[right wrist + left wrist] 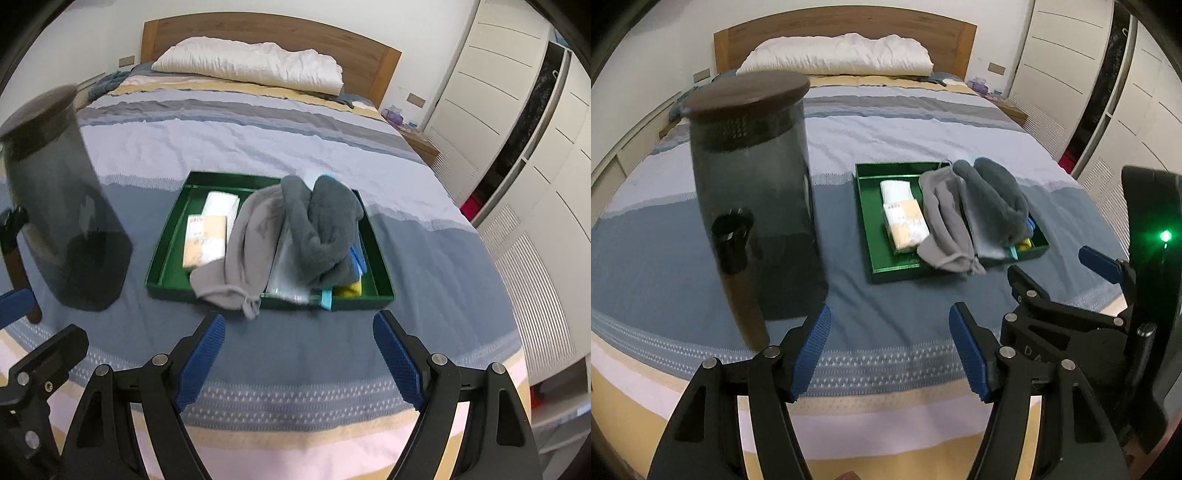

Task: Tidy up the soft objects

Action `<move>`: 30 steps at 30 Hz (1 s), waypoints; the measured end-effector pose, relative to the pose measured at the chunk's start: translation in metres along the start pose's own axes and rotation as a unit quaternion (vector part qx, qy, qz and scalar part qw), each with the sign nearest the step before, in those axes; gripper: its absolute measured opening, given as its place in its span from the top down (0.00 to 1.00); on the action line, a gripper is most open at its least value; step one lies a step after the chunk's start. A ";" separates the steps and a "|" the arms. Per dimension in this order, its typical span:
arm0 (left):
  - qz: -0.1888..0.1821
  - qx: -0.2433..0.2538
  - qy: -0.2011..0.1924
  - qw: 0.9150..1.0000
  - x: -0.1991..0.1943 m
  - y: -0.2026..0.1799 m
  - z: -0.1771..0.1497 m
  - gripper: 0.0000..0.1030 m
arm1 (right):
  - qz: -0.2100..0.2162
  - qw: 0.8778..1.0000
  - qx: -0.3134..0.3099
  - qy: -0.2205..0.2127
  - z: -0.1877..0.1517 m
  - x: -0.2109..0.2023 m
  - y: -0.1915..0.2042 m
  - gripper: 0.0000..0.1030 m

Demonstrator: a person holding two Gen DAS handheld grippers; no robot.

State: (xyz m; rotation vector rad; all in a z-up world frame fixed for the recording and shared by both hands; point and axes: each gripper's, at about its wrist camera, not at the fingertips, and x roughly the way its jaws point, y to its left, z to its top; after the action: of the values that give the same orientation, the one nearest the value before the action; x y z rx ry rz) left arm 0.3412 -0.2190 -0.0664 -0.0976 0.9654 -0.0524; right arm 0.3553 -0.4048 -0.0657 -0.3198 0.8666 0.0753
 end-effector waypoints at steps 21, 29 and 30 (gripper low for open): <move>0.018 0.031 -0.027 0.999 -0.044 0.059 -0.062 0.35 | -0.033 0.998 0.054 -0.009 -0.072 -0.084 0.042 0.12; 0.014 0.034 -0.045 0.998 -0.066 0.083 -0.079 0.19 | -0.044 0.995 0.085 -0.034 -0.089 -0.133 0.066 0.09; 0.011 0.033 -0.050 0.998 -0.070 0.086 -0.082 0.18 | -0.045 0.994 0.088 -0.035 -0.091 -0.138 0.069 0.09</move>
State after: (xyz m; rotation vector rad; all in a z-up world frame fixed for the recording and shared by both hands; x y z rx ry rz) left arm 0.2345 -0.1319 -0.0647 -0.0279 0.8635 -0.0578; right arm 0.1852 -0.3584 -0.0328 -0.1889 0.7816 -0.0738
